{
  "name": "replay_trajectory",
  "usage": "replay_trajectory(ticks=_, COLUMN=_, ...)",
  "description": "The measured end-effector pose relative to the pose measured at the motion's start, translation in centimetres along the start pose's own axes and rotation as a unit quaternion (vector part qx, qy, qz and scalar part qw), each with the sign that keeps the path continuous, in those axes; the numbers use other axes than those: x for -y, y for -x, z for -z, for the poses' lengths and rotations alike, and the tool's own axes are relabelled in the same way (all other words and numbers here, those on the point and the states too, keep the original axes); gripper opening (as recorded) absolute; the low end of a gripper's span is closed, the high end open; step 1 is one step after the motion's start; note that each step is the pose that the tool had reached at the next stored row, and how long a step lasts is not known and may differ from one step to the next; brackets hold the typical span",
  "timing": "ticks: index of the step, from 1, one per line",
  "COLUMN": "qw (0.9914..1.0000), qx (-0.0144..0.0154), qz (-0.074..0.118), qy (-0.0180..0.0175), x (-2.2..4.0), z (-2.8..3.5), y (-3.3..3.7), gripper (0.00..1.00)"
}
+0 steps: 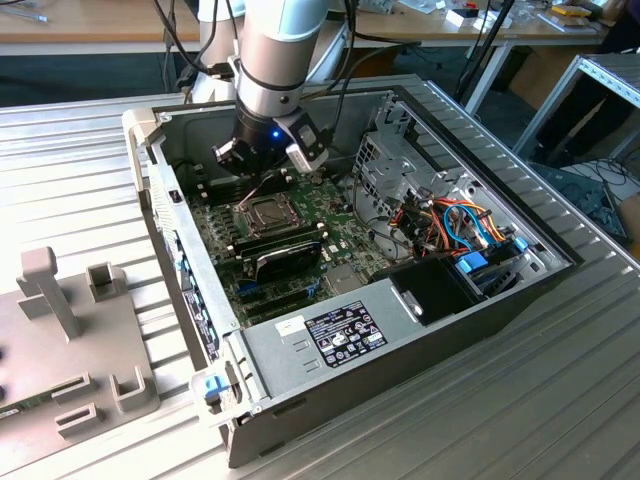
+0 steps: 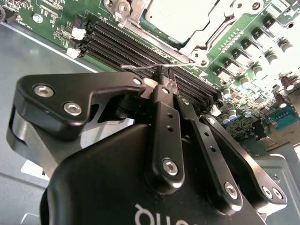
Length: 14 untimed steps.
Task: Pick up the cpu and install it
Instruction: 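Install the first cpu locking lever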
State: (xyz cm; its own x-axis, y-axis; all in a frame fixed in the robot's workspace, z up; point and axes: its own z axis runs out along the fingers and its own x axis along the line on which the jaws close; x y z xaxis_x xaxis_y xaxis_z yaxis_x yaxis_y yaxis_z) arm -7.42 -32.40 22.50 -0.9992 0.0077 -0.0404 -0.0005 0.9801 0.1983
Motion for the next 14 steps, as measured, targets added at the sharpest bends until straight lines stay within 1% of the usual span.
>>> replay_trajectory(ticks=2, qw=1.0, qx=0.0, qz=0.0, qy=0.0, x=0.04, z=-0.24, y=-0.01, gripper=0.11)
replay_trajectory(ticks=4, qw=1.0, qx=-0.0001, qz=0.0, qy=0.0, x=0.05, z=-0.29, y=0.0, gripper=0.11)
replay_trajectory(ticks=14, qw=1.0, qx=0.0, qz=0.0, qy=0.0, x=0.17, z=-0.89, y=0.72, gripper=0.11)
